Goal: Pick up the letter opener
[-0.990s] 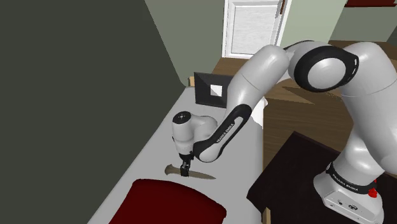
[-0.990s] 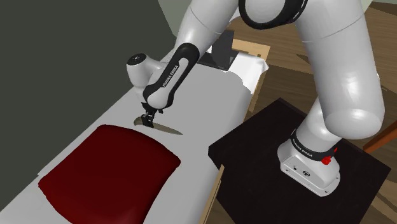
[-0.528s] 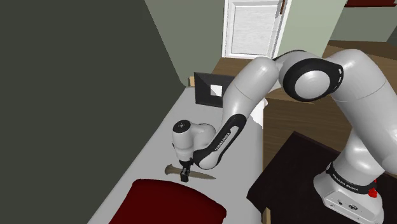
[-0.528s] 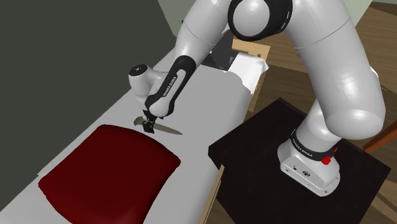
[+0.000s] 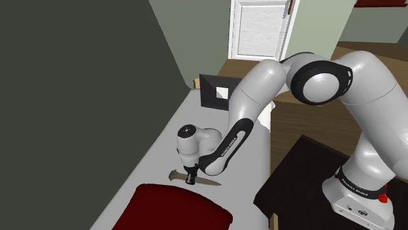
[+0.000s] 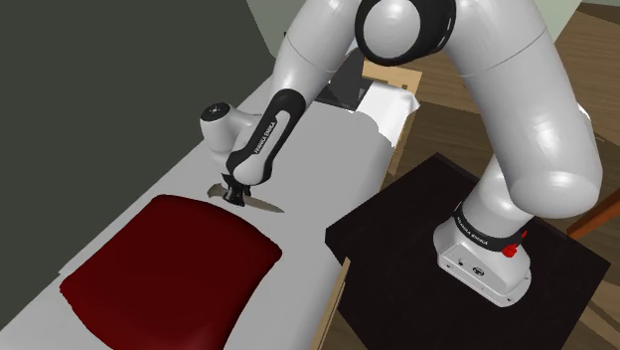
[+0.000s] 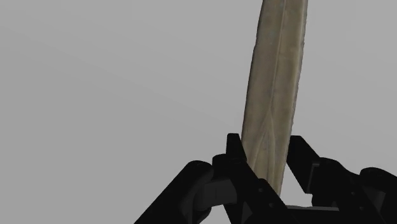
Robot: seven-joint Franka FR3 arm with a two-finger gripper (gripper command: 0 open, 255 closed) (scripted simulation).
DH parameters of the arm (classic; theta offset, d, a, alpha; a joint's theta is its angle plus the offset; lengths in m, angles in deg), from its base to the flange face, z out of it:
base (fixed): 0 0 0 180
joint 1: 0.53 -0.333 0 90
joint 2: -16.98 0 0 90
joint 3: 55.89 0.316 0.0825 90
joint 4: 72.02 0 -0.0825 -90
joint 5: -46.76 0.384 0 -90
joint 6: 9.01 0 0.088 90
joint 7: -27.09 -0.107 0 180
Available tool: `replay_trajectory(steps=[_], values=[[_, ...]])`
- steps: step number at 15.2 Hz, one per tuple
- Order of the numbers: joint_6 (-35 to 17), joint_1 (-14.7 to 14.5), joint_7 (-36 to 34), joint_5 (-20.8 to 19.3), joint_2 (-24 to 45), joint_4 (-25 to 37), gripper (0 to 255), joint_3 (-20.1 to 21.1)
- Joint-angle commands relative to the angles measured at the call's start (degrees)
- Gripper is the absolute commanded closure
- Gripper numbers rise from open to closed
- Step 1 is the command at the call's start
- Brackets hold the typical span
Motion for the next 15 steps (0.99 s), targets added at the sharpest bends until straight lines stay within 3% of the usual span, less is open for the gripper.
replay_trajectory(steps=[1, 4, 15], values=[[0.03, 0.15, -0.06, -0.07, 0.04, -0.33, 255, -0.29], [0.28, 0.26, 0.25, -0.04, 0.77, 0.63, 255, -0.34], [4.83, 1.8, 1.53, 1.72, -6.51, -2.16, 255, 1.7]])
